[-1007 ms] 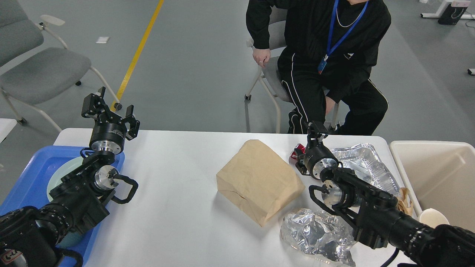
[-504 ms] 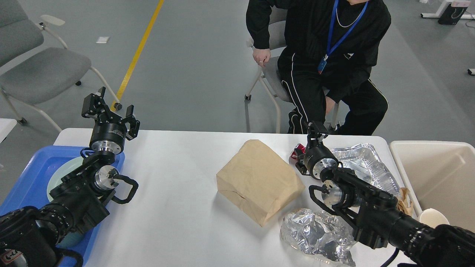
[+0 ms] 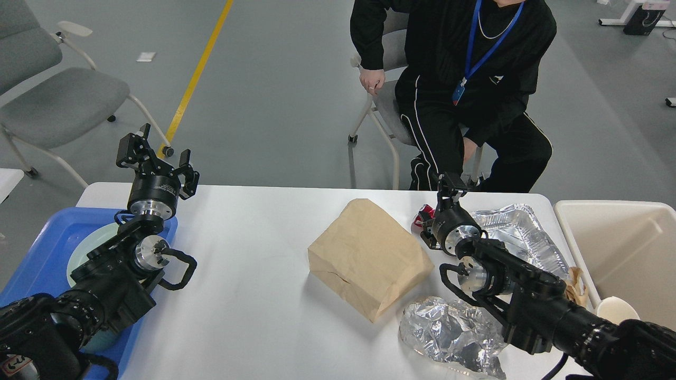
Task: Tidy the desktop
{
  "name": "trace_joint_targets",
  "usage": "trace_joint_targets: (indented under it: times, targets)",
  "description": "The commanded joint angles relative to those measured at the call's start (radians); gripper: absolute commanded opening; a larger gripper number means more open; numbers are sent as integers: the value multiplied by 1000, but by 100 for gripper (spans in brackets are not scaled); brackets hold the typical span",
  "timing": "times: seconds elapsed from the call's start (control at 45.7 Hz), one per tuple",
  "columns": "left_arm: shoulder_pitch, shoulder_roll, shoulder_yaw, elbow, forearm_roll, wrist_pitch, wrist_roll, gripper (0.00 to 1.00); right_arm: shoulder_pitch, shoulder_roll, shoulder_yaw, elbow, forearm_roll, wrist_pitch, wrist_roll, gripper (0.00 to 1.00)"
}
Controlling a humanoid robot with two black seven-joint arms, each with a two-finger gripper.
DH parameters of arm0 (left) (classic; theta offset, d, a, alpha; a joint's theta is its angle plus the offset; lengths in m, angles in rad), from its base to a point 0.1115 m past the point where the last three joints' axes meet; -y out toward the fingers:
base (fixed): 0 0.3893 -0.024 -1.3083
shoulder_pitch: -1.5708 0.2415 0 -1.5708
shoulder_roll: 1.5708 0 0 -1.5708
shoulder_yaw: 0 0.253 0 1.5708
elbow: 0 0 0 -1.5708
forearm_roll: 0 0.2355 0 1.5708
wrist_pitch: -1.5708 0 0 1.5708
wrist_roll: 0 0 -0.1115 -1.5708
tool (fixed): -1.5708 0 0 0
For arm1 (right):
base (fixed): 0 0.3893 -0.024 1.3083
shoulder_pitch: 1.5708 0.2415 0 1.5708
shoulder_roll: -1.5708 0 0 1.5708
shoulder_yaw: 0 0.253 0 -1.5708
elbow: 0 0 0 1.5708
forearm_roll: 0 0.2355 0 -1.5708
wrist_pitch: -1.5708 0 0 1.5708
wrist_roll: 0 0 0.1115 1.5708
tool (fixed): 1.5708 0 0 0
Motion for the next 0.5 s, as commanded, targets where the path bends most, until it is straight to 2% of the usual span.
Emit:
trace_joint_targets:
  times: [0.0,0.482]
  targets:
    - [0,0,0,1,0,1,0,96,0,0,0,0,0,0,0,100]
    - [0,0,0,0,0,0,0,96,0,0,1,0,0,0,0,100]
